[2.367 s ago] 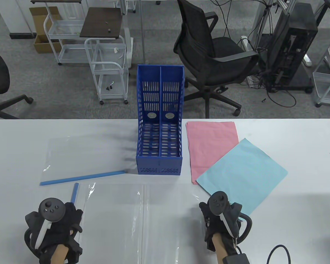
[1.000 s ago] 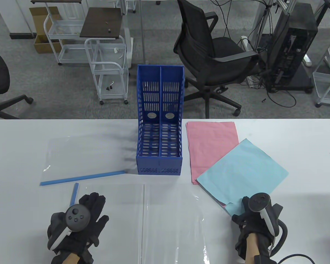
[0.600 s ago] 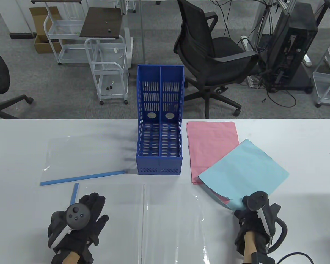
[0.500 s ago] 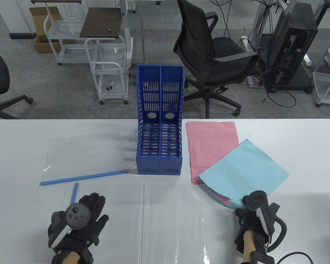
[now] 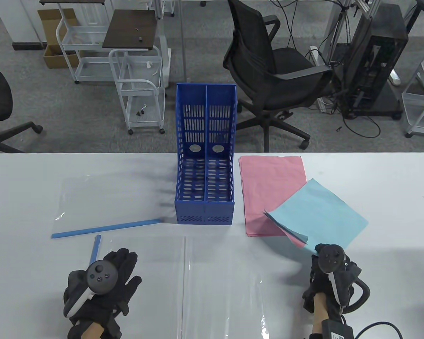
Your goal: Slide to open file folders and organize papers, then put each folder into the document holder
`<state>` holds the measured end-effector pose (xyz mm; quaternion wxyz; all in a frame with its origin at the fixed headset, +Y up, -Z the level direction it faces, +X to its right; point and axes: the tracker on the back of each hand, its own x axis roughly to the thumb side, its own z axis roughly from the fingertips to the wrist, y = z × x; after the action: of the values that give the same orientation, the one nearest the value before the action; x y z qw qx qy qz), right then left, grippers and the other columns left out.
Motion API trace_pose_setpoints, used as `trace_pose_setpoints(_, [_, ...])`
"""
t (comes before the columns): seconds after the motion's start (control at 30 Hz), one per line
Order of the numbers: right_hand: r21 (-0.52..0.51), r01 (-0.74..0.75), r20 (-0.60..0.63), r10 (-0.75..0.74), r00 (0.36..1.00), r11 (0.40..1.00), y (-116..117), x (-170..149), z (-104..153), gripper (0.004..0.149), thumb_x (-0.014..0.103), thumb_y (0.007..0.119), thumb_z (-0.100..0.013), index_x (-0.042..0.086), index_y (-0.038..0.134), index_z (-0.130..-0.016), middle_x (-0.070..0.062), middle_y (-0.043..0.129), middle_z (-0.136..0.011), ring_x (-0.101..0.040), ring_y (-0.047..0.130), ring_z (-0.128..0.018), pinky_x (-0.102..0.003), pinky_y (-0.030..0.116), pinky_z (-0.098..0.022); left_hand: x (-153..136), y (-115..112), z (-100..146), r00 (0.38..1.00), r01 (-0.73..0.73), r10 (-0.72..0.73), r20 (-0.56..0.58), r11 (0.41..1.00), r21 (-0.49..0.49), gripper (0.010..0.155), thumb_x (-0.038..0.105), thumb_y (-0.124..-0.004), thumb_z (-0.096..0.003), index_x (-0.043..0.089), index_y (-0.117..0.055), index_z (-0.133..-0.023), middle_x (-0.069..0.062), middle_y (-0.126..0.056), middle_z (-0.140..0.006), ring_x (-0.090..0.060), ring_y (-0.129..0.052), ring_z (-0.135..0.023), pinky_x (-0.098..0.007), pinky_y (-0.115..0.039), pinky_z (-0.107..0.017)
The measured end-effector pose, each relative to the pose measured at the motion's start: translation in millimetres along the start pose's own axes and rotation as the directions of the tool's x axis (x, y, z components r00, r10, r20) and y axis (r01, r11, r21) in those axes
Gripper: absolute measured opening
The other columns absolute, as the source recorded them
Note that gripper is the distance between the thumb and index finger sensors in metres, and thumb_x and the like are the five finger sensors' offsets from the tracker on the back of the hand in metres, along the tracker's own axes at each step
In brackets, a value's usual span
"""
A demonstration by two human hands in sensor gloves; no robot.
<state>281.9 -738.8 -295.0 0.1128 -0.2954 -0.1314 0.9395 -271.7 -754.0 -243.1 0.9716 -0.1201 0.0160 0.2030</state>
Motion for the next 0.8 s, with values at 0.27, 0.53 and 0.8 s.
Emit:
trace_pose_setpoints(0.27, [-0.124, 0.213, 0.096, -0.202, 0.975, 0.969, -53.4, 22.6, 14.0, 0.041, 0.043, 0.086, -0.038, 0.041, 0.084, -0.078, 0.012, 0.089, -0.091, -0.021, 0.091, -0.088, -0.054, 0.068, -0.074, -0.2, 0.3, 0.1, 1.0, -0.022, 0.022, 0.018, 1.0, 0.009, 0.069, 0.055, -0.077, -0.0453, 0.045, -0.056, -0.111, 0.017, -0.049, -0.124, -0.021, -0.049, -0.12, -0.052, -0.047, -0.087])
trace_pose_setpoints(0.53, [-0.024, 0.388, 0.265, -0.368, 0.891, 0.921, -102.0, 54.8, 27.8, 0.041, 0.042, 0.086, -0.038, 0.039, 0.084, -0.08, 0.009, 0.091, -0.09, -0.023, 0.094, -0.085, -0.055, 0.069, -0.073, 0.3, 0.0, 1.1, 0.997, -0.064, 0.063, 0.054, 0.998, 0.011, 0.07, 0.055, -0.077, -0.0453, 0.045, -0.054, -0.111, 0.016, -0.049, -0.124, -0.021, -0.049, -0.12, -0.052, -0.048, -0.087])
trace_pose_setpoints(0.8, [0.078, 0.382, 0.372, -0.383, 0.846, 0.921, -151.0, 85.8, 44.4, 0.042, 0.041, 0.087, -0.039, 0.035, 0.086, -0.08, 0.005, 0.093, -0.09, -0.026, 0.094, -0.084, -0.057, 0.069, -0.072, -0.6, 2.0, 5.0, 0.979, -0.168, 0.164, 0.118, 0.986, 0.017, 0.072, 0.056, -0.077, -0.0454, 0.045, -0.049, -0.112, 0.016, -0.048, -0.124, -0.021, -0.05, -0.12, -0.052, -0.049, -0.086])
